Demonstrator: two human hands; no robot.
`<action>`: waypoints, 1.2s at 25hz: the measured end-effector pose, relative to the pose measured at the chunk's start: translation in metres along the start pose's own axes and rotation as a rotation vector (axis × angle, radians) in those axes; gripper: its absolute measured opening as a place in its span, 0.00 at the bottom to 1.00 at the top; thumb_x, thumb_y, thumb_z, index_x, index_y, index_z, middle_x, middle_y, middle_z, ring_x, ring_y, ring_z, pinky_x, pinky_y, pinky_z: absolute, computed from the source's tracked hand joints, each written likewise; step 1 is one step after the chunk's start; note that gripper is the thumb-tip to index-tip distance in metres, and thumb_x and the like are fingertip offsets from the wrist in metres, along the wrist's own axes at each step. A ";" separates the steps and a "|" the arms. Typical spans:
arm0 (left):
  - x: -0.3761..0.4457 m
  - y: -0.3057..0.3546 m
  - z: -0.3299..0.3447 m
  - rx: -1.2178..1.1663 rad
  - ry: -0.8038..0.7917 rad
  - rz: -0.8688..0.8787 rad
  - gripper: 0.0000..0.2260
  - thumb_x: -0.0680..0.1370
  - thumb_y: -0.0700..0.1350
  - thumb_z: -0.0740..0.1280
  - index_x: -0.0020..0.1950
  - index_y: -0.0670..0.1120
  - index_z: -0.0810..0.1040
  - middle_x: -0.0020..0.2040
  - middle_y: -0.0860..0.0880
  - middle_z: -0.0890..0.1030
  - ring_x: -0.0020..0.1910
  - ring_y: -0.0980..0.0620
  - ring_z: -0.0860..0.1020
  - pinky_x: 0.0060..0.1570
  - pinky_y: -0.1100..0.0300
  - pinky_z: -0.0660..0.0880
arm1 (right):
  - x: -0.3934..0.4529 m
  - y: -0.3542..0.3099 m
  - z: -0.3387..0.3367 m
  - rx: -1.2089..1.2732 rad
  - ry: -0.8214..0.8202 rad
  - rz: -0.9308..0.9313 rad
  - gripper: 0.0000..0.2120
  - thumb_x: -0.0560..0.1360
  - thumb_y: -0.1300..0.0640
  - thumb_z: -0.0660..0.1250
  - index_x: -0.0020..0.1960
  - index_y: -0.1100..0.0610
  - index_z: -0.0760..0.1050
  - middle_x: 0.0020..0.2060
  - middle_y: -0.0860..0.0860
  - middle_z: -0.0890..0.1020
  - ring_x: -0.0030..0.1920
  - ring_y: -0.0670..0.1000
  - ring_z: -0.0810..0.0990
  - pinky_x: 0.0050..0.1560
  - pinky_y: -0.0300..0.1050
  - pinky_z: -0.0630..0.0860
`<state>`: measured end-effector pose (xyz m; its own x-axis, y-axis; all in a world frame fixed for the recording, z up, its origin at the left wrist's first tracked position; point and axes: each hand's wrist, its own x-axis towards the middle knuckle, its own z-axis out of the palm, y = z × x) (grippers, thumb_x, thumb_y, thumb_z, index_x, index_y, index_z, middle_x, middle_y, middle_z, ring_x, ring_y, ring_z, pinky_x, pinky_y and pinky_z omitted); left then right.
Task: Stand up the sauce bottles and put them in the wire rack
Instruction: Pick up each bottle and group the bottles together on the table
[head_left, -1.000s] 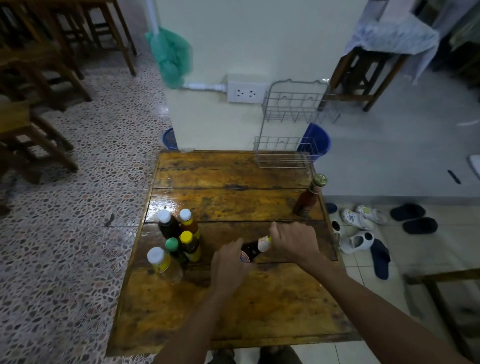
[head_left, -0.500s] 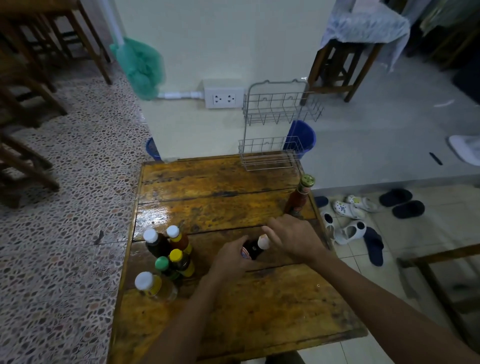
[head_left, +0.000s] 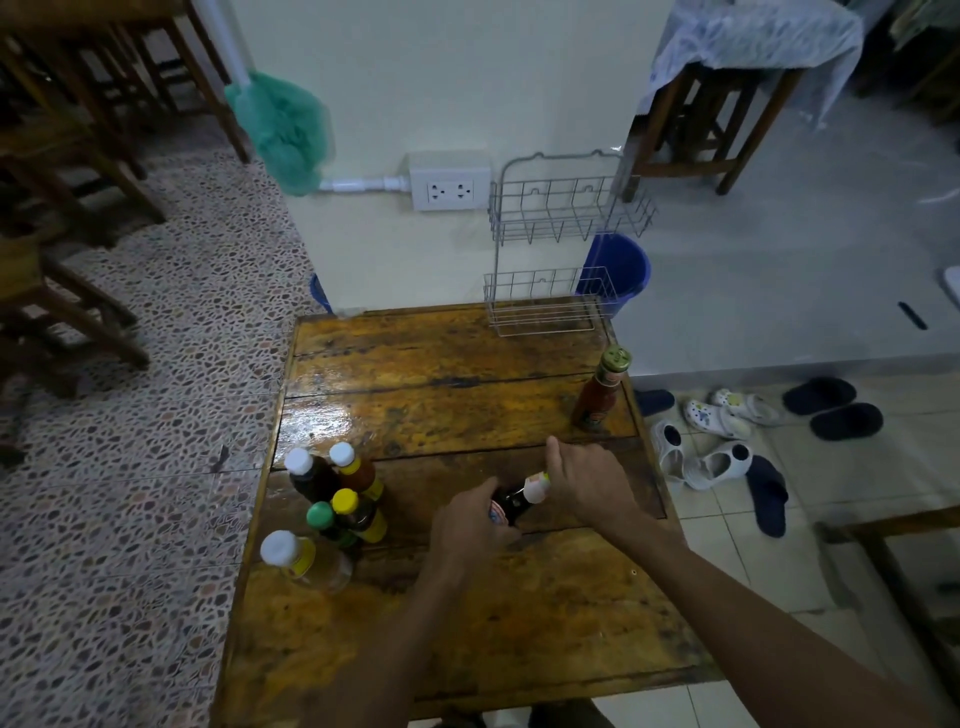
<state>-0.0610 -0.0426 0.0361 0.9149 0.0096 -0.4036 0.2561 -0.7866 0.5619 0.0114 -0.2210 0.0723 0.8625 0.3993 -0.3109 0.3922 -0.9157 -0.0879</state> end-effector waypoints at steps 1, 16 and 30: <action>-0.001 0.003 0.005 0.088 0.029 -0.013 0.29 0.74 0.53 0.76 0.72 0.51 0.72 0.65 0.50 0.80 0.62 0.45 0.79 0.57 0.49 0.78 | -0.002 0.002 -0.001 0.007 -0.057 0.048 0.21 0.77 0.61 0.68 0.66 0.68 0.70 0.46 0.63 0.82 0.39 0.62 0.82 0.34 0.53 0.78; 0.029 0.027 0.004 -0.099 -0.227 0.034 0.42 0.72 0.54 0.78 0.81 0.47 0.63 0.75 0.45 0.73 0.68 0.44 0.76 0.64 0.46 0.78 | -0.009 0.060 -0.014 0.028 0.454 -0.225 0.21 0.82 0.47 0.54 0.32 0.51 0.69 0.26 0.48 0.75 0.25 0.50 0.70 0.21 0.48 0.69; 0.031 0.046 0.044 0.230 0.102 0.004 0.27 0.77 0.59 0.72 0.72 0.53 0.69 0.67 0.53 0.77 0.67 0.47 0.74 0.66 0.45 0.69 | 0.004 0.074 0.007 0.048 -0.096 0.003 0.09 0.82 0.54 0.61 0.61 0.51 0.70 0.48 0.57 0.81 0.46 0.57 0.82 0.40 0.49 0.74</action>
<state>-0.0347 -0.1056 0.0176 0.9456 0.0593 -0.3199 0.1853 -0.9064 0.3797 0.0415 -0.2877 0.0585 0.8282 0.3925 -0.4001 0.3722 -0.9189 -0.1310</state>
